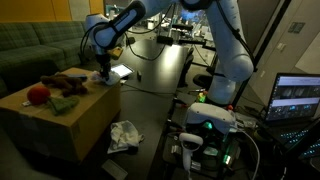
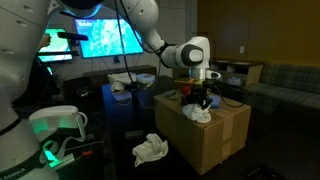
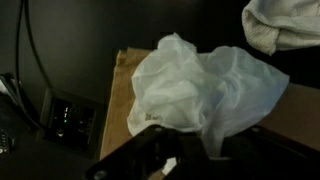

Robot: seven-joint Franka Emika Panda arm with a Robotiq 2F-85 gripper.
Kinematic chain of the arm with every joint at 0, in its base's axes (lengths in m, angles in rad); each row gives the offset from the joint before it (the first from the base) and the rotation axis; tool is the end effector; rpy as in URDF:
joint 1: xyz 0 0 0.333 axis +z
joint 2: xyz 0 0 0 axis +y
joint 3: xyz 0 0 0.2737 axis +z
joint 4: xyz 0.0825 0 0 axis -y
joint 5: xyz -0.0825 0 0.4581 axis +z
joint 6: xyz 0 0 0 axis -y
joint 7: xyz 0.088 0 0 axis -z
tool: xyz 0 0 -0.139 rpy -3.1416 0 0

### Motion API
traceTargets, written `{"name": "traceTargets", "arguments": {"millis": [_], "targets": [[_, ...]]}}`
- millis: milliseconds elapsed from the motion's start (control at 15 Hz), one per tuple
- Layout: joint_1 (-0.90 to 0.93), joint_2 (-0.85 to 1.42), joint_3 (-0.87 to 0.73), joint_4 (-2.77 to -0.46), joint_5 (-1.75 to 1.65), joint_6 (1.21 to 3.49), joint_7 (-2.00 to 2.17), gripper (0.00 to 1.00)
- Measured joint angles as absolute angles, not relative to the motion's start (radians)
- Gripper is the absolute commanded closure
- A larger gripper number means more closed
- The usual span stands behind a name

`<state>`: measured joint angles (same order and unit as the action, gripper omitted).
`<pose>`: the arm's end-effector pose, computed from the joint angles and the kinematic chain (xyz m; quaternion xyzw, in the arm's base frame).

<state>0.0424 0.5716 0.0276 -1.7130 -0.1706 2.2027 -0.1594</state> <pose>0.6937 0.0383 0.1359 0.9837 0.1649 -0.0430 0.0572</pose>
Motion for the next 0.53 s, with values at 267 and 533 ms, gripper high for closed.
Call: {"name": "traceTargets", "arguments": {"millis": [267,533], "targets": [[0.023,0.497,0.027,-1.807,-0.145,2.195,-0.158,0.94],[-0.006,0.381,0.020,-1.971,-0.131,2.197,-0.152,0.94]]}}
